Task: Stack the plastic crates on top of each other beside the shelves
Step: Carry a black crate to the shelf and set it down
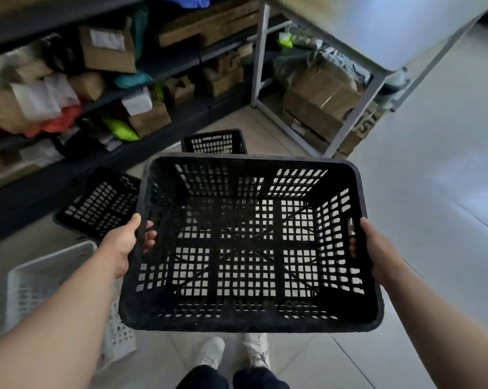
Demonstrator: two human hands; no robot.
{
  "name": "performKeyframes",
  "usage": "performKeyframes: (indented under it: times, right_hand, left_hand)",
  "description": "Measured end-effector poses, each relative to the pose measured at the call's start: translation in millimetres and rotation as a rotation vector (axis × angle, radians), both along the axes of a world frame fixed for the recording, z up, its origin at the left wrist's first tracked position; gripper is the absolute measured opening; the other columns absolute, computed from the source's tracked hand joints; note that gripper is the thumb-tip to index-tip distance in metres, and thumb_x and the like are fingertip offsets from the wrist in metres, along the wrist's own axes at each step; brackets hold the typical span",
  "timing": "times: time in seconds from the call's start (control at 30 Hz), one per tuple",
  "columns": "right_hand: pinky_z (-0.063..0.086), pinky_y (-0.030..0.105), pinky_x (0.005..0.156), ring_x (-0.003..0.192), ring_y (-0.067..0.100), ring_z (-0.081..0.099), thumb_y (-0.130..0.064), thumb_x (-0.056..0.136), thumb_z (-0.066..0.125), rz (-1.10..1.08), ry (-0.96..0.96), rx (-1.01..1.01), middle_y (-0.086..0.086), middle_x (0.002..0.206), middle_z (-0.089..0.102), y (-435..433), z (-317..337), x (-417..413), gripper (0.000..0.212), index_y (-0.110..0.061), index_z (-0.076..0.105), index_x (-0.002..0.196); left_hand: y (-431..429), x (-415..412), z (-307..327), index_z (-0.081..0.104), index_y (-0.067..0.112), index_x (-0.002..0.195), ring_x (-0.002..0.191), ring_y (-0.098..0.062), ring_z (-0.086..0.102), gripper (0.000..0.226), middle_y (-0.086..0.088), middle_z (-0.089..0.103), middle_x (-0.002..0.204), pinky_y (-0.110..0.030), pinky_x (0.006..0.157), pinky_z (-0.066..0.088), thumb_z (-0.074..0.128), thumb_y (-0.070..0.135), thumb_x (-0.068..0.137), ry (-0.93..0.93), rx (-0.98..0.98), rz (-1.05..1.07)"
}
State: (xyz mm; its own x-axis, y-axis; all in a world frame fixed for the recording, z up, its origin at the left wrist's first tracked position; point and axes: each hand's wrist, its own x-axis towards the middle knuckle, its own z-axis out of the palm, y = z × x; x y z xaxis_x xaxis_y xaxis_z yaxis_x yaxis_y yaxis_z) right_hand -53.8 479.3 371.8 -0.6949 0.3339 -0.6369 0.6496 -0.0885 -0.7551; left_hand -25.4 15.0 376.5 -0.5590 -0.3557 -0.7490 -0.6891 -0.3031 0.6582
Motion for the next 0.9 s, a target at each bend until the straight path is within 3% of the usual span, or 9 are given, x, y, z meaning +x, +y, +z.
performKeyframes:
  times: [0.1, 0.27, 0.47, 0.9]
  right_hand:
    - [0.04, 0.027, 0.051, 0.049, 0.014, 0.045, -0.045, 0.092, 0.047, -0.087, 0.001, 0.039, 0.001, 0.06, 0.05, 8.5, 14.2, 27.2, 0.035, -0.013, 0.059, 0.084]
    - [0.037, 0.024, 0.046, 0.045, 0.011, 0.041, -0.042, 0.094, 0.044, -0.27, 0.005, 0.058, -0.002, 0.056, 0.048, 14.3, 34.4, 89.6, 0.034, -0.017, 0.058, 0.076]
    - [0.043, 0.024, 0.046, 0.047, 0.015, 0.047, -0.043, 0.088, 0.053, -0.575, -0.009, 0.107, 0.003, 0.061, 0.054, 34.1, 41.9, 187.4, 0.032, -0.015, 0.063, 0.079]
    - [0.042, 0.023, 0.045, 0.049, 0.018, 0.048, -0.034, 0.092, 0.054, -1.219, 0.004, 0.167, 0.006, 0.064, 0.055, 83.2, 73.9, 465.8, 0.024, -0.014, 0.06, 0.08]
  left_hand:
    - [12.3, -8.8, 18.1, 0.06, 0.013, 0.086, 0.064, -0.014, 0.049, 0.04, -0.004, 0.057, 0.077, -0.026, 0.063, 0.043, 0.038, 0.044, 0.098, 0.018, -0.01, -0.101]
    - [30.8, -19.9, 38.7, 0.061, 0.012, 0.085, 0.064, -0.015, 0.048, 0.04, -0.005, 0.057, 0.078, -0.026, 0.064, 0.043, 0.039, 0.043, 0.098, 0.035, -0.03, -0.275]
    - [79.9, -28.6, 52.6, 0.06, 0.013, 0.085, 0.064, -0.014, 0.049, 0.038, -0.004, 0.058, 0.077, -0.027, 0.064, 0.043, 0.04, 0.042, 0.098, 0.077, -0.065, -0.549]
    - [324.7, 50.4, 82.5, 0.055, 0.013, 0.082, 0.061, -0.014, 0.044, 0.038, -0.003, 0.052, 0.073, -0.026, 0.06, 0.037, 0.034, 0.039, 0.1, 0.165, -0.024, -1.188]
